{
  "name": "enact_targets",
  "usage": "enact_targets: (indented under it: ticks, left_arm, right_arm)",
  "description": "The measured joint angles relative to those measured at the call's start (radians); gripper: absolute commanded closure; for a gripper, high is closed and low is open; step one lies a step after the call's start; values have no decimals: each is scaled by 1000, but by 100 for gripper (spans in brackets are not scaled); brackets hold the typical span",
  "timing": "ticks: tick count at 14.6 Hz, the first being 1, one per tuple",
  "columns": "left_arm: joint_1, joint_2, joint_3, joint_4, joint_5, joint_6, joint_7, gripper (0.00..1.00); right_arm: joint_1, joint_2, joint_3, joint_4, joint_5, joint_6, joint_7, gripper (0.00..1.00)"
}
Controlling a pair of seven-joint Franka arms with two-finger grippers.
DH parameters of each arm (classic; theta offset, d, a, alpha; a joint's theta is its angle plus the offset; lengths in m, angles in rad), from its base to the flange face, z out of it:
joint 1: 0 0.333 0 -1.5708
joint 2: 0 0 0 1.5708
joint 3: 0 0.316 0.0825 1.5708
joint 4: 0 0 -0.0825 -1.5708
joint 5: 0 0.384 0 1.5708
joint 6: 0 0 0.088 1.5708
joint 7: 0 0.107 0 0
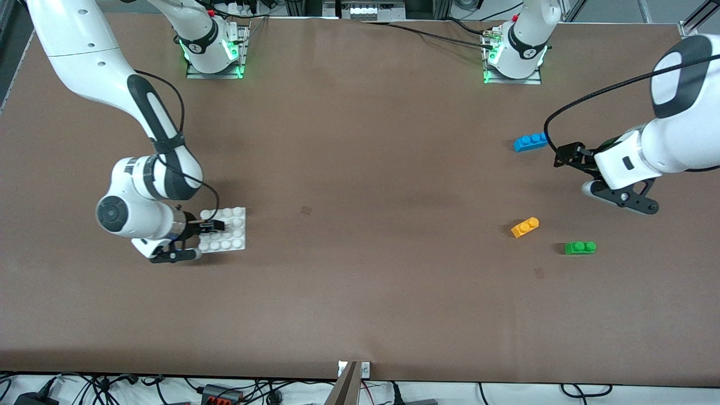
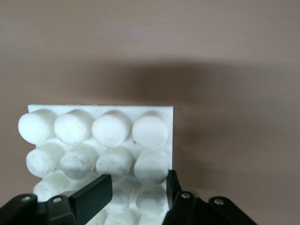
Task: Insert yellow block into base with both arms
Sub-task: 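Move the right gripper to the white base while the left gripper approaches the yellow brick, then grasp the white base with the right gripper while the left gripper grasps the yellow brick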
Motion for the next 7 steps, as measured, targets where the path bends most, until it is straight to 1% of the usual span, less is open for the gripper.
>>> enact_targets:
  ticks: [2,4,6,7]
  left_arm:
    - [-2,0,-9,-39,10,52,123,0]
    - [-6,0,-24,-80,34,123,267,0]
    - [-6,2,-29,-143,38,206,361,0]
    - [-6,2,-31,-185,43,267,393,0]
  right_arm:
    - [30,11,31,6,22,6,11,49]
    - [96,23,37,16,52,36,51,49]
    - [179,36,40,21,58,81,158,49]
    - [218,51,40,29,58,101,213,49]
